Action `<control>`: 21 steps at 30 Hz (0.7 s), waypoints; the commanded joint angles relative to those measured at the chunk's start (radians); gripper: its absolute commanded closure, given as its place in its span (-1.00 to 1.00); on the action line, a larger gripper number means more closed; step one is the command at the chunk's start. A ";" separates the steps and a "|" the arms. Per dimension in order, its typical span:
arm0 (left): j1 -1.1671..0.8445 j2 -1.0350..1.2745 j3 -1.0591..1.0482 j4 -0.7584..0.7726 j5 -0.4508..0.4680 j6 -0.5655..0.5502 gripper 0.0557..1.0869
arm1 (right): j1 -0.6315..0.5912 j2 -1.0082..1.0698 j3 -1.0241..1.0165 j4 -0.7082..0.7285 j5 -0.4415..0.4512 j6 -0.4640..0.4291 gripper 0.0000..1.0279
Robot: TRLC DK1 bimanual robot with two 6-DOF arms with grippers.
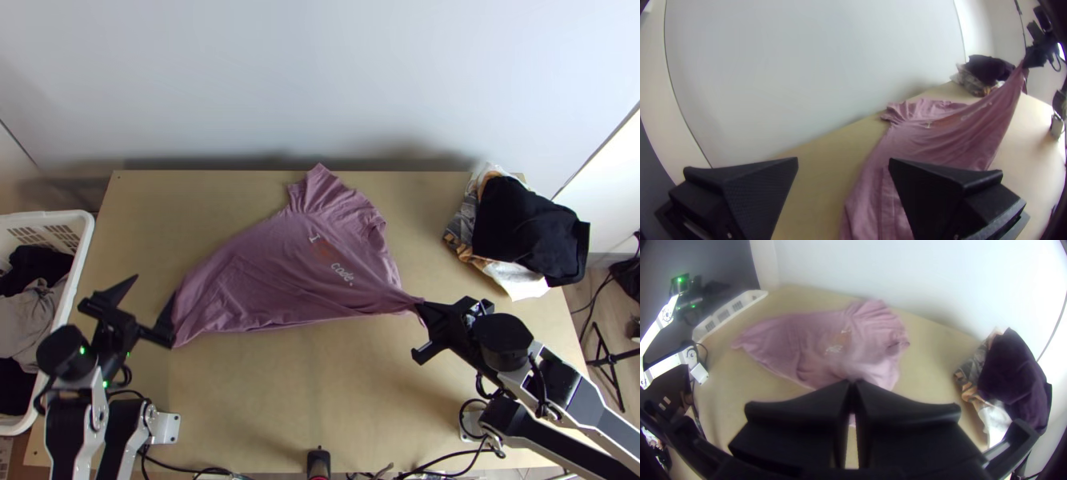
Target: Fold the t-shirt
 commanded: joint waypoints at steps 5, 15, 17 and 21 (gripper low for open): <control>-0.382 0.618 0.166 0.175 -0.287 -0.358 -0.92 | -0.006 0.014 0.023 0.012 -0.002 0.013 0.95; -0.499 1.181 0.496 0.000 -0.284 -0.473 -0.91 | -0.009 0.008 0.029 0.014 -0.001 -0.001 0.95; -0.499 1.247 0.540 -0.026 -0.284 -0.496 -0.91 | -0.014 0.006 0.034 0.014 -0.001 -0.001 0.95; -0.503 1.325 0.582 -0.031 -0.287 -0.508 -0.91 | -0.026 0.006 0.055 0.011 -0.001 -0.003 0.95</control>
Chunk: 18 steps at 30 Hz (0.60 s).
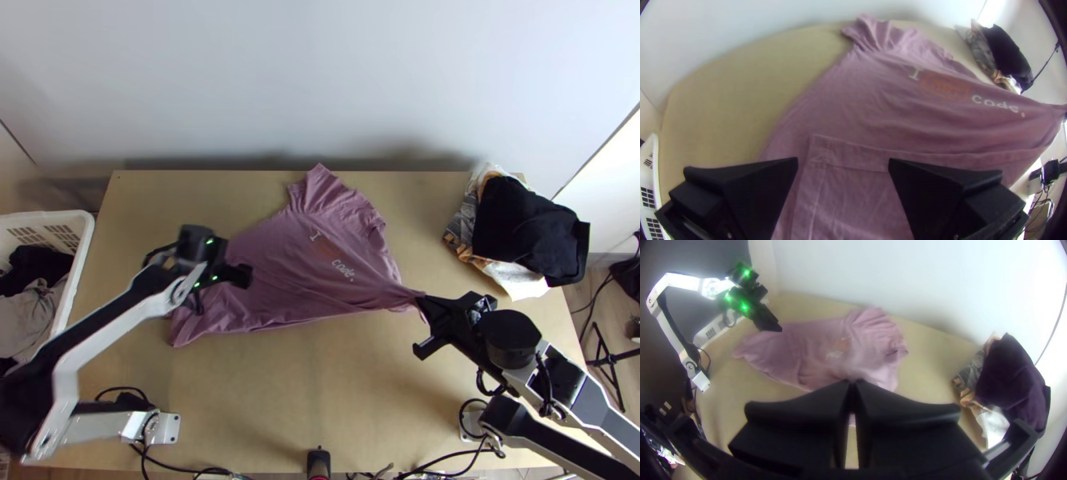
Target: Fold the t-shirt
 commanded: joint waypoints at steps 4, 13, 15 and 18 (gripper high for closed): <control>-0.021 0.281 0.151 -0.044 -0.029 -0.040 -0.91 | -0.022 0.000 0.042 -0.006 0.001 -0.001 0.95; -0.016 0.311 0.147 -0.026 -0.092 -0.030 -0.91 | -0.037 0.008 0.072 -0.014 0.001 0.001 0.95; -0.024 0.314 0.144 -0.026 -0.092 -0.040 -0.91 | -0.039 0.009 0.074 -0.014 0.001 0.002 0.95; -0.037 0.311 0.142 -0.031 -0.092 -0.050 -0.89 | -0.040 0.009 0.074 -0.017 0.003 -0.001 0.95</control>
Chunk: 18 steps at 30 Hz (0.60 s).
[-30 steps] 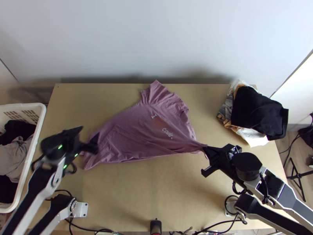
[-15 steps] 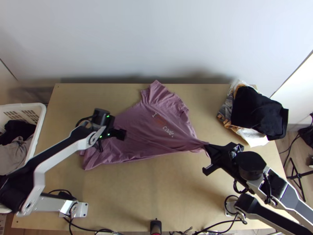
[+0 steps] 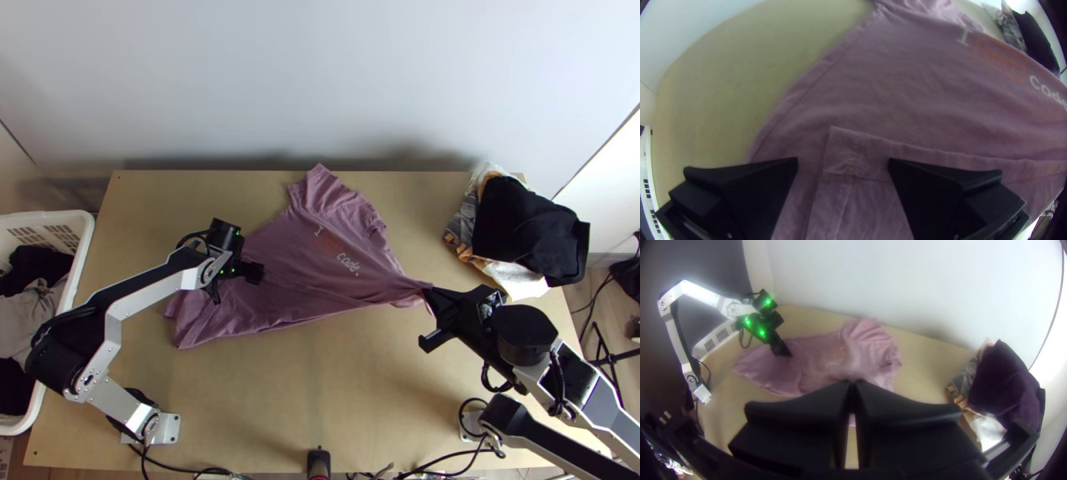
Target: Fold the t-shirt
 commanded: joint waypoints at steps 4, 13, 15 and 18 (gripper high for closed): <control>-0.058 0.008 0.001 -0.038 -0.010 -0.022 -0.52 | -0.010 0.003 0.010 -0.005 0.004 -0.003 0.95; -0.099 -0.024 -0.025 -0.048 -0.010 -0.013 0.91 | -0.016 0.003 0.012 -0.005 0.011 -0.014 0.95; -0.101 -0.022 -0.035 -0.048 -0.012 -0.004 0.92 | -0.019 0.003 0.013 -0.005 0.013 -0.014 0.95; -0.093 -0.025 -0.032 -0.050 -0.013 -0.002 0.92 | -0.020 0.003 0.015 -0.007 0.014 -0.019 0.95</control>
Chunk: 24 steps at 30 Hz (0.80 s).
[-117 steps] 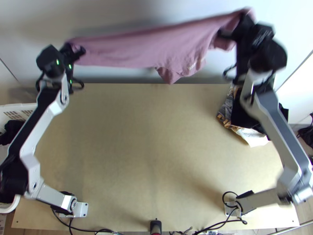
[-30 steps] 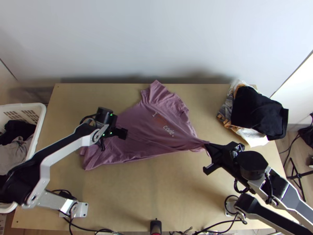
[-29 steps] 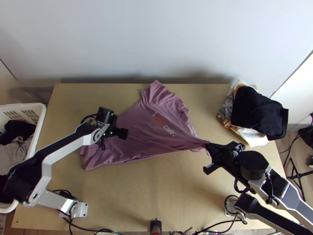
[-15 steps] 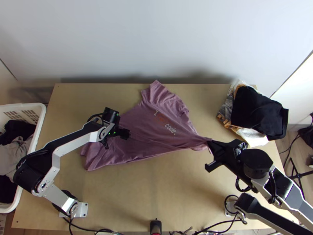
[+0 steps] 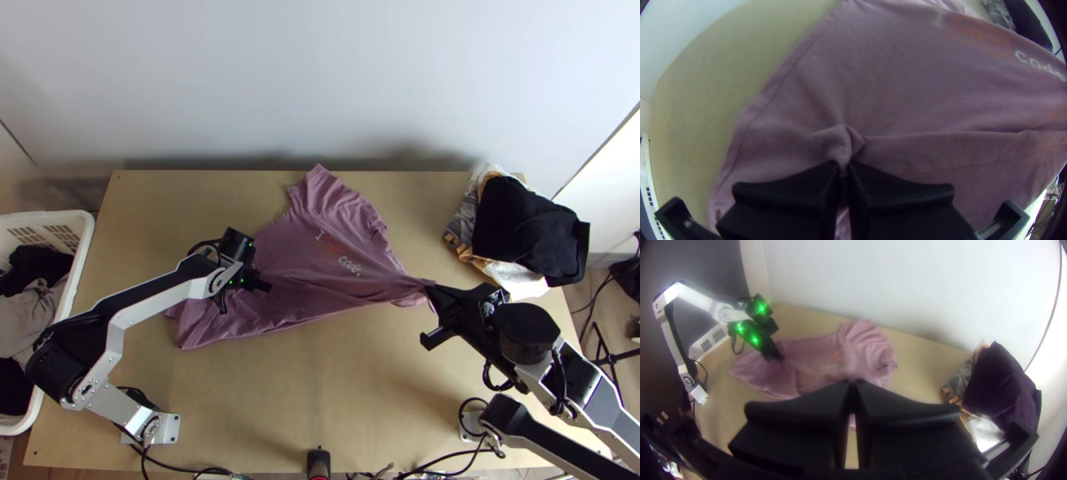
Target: Fold the t-shirt
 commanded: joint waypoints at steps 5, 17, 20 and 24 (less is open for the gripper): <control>0.006 -0.041 -0.007 -0.016 -0.034 0.036 0.92 | -0.005 0.000 -0.002 -0.001 0.004 -0.003 0.95; 0.013 -0.198 0.028 -0.138 -0.124 0.067 0.10 | -0.004 0.012 -0.006 0.019 0.004 -0.012 0.95; 0.006 -0.262 0.037 -0.145 -0.123 0.058 0.09 | -0.004 0.018 -0.006 0.033 0.004 -0.014 0.95; -0.010 -0.297 0.059 -0.188 -0.123 0.043 -0.41 | -0.004 0.021 -0.006 0.044 0.006 -0.017 0.95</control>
